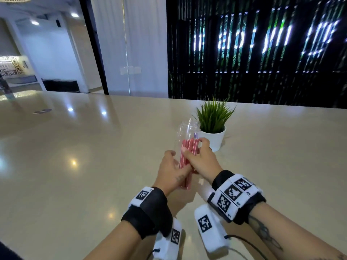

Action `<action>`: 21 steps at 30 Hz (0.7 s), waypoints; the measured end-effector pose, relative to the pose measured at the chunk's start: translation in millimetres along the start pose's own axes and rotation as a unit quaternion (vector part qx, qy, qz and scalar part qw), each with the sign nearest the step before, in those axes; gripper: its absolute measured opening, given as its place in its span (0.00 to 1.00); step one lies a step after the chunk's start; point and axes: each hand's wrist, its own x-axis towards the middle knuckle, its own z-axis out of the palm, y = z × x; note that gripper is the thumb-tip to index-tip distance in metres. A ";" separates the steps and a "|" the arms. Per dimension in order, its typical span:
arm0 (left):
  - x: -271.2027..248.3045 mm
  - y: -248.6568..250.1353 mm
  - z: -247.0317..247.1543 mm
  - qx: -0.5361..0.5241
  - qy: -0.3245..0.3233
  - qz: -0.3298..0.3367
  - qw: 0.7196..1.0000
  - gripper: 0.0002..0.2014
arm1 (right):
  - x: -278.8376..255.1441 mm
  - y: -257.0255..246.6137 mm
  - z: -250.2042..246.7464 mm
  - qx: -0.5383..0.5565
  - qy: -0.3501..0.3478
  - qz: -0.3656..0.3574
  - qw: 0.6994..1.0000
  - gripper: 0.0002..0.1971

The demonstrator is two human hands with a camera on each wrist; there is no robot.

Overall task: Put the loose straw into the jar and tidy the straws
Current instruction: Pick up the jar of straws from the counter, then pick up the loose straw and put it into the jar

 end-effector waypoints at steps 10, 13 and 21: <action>-13.3 38.0 56.4 -0.123 -0.090 -0.001 0.988 0.47 | -34.3 10.6 -87.5 0.056 -0.017 -0.037 0.998 0.15; -17.7 51.7 69.7 -0.159 -0.113 0.002 0.981 0.34 | -45.5 13.4 -108.6 0.057 -0.014 -0.041 0.997 0.15; -26.6 79.7 99.5 -0.208 -0.210 0.008 0.955 0.39 | -70.8 19.6 -151.8 0.085 0.009 -0.031 0.996 0.23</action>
